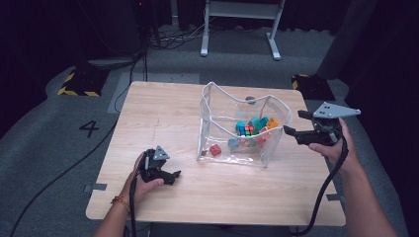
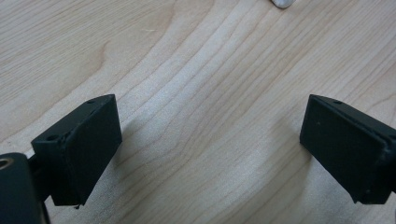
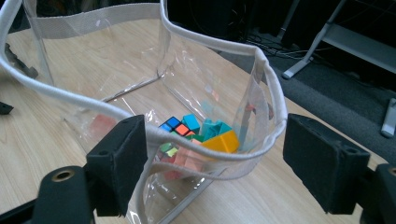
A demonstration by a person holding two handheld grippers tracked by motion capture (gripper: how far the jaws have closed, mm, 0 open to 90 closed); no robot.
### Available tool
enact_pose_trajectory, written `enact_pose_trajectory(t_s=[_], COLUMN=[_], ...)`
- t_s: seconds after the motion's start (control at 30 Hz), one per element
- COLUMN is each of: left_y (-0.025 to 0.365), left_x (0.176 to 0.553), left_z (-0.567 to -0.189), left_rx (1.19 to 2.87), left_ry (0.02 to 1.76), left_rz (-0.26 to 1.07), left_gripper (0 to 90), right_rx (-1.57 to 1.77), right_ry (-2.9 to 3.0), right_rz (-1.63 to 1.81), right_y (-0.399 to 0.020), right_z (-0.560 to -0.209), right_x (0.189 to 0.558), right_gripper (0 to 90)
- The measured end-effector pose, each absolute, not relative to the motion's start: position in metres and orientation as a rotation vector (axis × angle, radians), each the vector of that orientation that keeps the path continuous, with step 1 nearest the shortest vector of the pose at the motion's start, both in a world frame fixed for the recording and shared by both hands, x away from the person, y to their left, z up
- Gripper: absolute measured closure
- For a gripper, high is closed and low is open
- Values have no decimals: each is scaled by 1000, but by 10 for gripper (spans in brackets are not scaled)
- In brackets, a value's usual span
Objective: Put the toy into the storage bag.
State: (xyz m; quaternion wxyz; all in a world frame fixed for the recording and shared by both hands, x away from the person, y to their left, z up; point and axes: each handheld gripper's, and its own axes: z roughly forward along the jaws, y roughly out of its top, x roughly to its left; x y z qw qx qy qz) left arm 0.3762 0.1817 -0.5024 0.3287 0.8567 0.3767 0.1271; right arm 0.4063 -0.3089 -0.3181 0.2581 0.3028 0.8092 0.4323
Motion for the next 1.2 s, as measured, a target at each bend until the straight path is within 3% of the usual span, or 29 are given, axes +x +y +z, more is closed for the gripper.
enact_pose_trajectory(t_s=[1.2], left_y=[182], left_x=[376], left_z=[-502], left_rx=[2243], left_ry=[986], left_rz=[332], left_gripper=[57], right_rx=[850], right_ry=[2234], right_rz=[1034], right_y=[-309], right_z=[-391], right_x=[369], right_gripper=[218])
